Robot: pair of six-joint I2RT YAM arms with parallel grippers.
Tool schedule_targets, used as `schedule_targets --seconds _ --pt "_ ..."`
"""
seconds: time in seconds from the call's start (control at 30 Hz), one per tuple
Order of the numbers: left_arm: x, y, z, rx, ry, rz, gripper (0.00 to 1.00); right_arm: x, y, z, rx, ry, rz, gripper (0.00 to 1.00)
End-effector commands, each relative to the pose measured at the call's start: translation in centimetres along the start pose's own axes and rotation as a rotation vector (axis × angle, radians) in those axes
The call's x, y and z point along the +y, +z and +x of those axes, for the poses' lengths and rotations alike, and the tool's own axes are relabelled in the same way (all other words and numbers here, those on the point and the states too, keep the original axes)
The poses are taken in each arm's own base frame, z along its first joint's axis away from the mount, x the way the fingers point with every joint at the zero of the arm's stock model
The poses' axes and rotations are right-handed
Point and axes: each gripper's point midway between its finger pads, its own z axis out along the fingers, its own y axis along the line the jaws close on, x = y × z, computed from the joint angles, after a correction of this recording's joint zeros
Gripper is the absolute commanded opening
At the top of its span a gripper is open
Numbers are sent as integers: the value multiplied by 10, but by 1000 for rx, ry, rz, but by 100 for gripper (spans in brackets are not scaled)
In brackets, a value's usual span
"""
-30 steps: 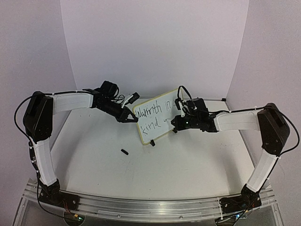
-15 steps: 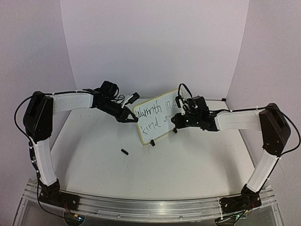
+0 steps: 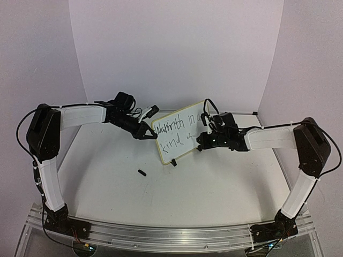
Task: Write a sentence on the whiteboard
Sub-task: Write on the whiteboard with the whiteboard.
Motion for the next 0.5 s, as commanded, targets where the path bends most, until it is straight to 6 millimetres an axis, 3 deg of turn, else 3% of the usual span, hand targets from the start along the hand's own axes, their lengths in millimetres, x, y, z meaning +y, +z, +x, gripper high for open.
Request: schedule_targets --seconds 0.0,0.47 --pt "-10 28 58 190 -96 38 0 -5 3 -9 -29 2 29 0" --pt "-10 28 58 190 -96 37 0 2 -14 -44 -110 -24 26 0"
